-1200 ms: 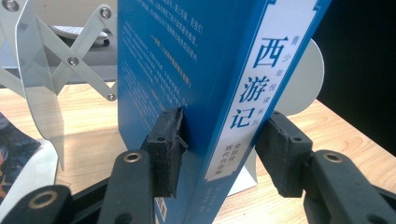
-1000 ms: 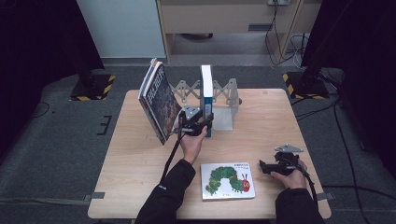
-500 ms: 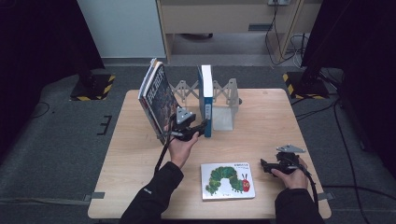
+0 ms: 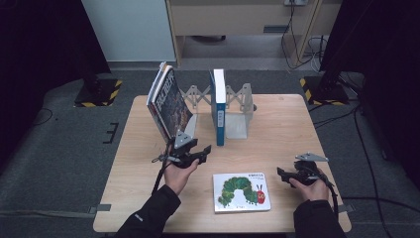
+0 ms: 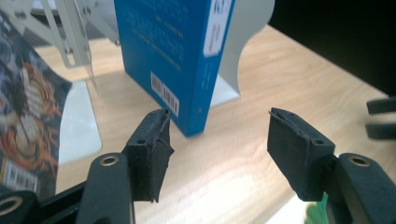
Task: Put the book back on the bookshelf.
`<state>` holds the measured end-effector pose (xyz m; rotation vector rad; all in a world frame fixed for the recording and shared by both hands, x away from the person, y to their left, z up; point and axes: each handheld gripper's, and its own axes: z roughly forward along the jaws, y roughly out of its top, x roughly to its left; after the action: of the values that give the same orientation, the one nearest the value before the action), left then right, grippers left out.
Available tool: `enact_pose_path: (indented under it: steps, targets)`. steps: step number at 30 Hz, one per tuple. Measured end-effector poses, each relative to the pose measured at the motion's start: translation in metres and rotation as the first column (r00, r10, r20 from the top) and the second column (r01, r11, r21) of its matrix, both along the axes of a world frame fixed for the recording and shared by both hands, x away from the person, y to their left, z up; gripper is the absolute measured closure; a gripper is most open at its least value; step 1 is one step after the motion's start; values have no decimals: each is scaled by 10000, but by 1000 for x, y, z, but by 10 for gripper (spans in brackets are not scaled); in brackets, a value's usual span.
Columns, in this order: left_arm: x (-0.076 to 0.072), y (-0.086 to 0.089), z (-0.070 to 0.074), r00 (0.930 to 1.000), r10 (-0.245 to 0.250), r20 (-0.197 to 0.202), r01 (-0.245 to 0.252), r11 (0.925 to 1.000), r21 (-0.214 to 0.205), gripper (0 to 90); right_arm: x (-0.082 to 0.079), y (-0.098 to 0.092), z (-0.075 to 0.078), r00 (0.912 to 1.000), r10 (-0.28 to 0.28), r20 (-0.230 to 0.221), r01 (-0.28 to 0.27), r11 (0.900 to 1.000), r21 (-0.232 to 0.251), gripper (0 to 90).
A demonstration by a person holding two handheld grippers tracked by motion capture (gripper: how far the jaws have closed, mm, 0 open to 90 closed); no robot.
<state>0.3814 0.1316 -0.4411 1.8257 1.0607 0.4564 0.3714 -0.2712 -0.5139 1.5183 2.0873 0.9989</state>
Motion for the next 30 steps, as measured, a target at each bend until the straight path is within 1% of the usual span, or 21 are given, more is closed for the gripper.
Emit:
enact_pose_path:
  steps: [2, 4, 6, 8, 11, 12, 14, 16, 17, 20, 23, 26, 27, 28, 30]
  targets:
    - [-4, 2, -3, 9996, -136, -229, 138, 9999, 79, 378, -3, 3, 2, 9998, 179, -20, -179, 9996, 214, 252]
    - [-10, 3, -6, 9988, -287, -407, 286, 9996, -25, 374, -6, 7, 5, 9990, 437, 2, -437, 9986, 309, 270]
    - [-16, 3, -10, 9976, -406, -555, 411, 9991, 88, 371, -9, 13, 7, 9980, 635, 79, -637, 9972, 399, 278]
    - [-21, 3, -14, 9964, -455, -720, 476, 9985, 278, 369, -12, 19, 10, 9965, 837, 55, -838, 9952, 499, 288]
    - [-26, 1, -23, 9934, -628, -964, 651, 9976, 215, 365, -15, 26, 12, 9938, 1104, 90, -1108, 9920, 600, 302]
    - [-28, 0, -26, 9922, -679, -1048, 710, 9972, 255, 363, -16, 28, 12, 9924, 1229, 91, -1232, 9905, 608, 308]
    - [-30, -3, -31, 9898, -780, -1190, 833, 9957, 403, 357, -19, 33, 10, 9907, 1363, -51, -1355, 9882, 716, 308]
    - [-33, -7, -36, 9875, -852, -1327, 927, 9944, 510, 350, -21, 36, 7, 9889, 1472, -175, -1455, 9865, 750, 307]
    - [-34, -8, -39, 9859, -949, -1375, 1044, 9925, 635, 348, -22, 38, 7, 9885, 1496, -223, -1474, 9857, 813, 307]
    - [-37, -14, -48, 9805, -1133, -1606, 1276, 9884, 819, 339, -26, 41, 4, 9873, 1563, -288, -1521, 9817, 1148, 320]
    - [-39, -18, -56, 9753, -1303, -1783, 1514, 9823, 1107, 334, -29, 46, 1, 9847, 1676, -478, -1596, 9773, 1396, 321]
    - [-39, -18, -62, 9723, -1307, -1937, 1557, 9805, 1199, 328, -30, 49, -2, 9818, 1786, -642, -1671, 9739, 1539, 319]
    - [-39, -18, -64, 9709, -1305, -2010, 1561, 9807, 1174, 328, -30, 49, -3, 9817, 1809, -594, -1702, 9735, 1529, 319]
    - [-38, -17, -66, 9697, -1332, -2046, 1597, 9799, 1192, 328, -30, 50, -4, 9814, 1808, -642, -1690, 9730, 1570, 319]
    - [-37, -17, -69, 9693, -1301, -2086, 1585, 9794, 1254, 327, -31, 52, -6, 9798, 1838, -791, -1685, 9710, 1694, 319]
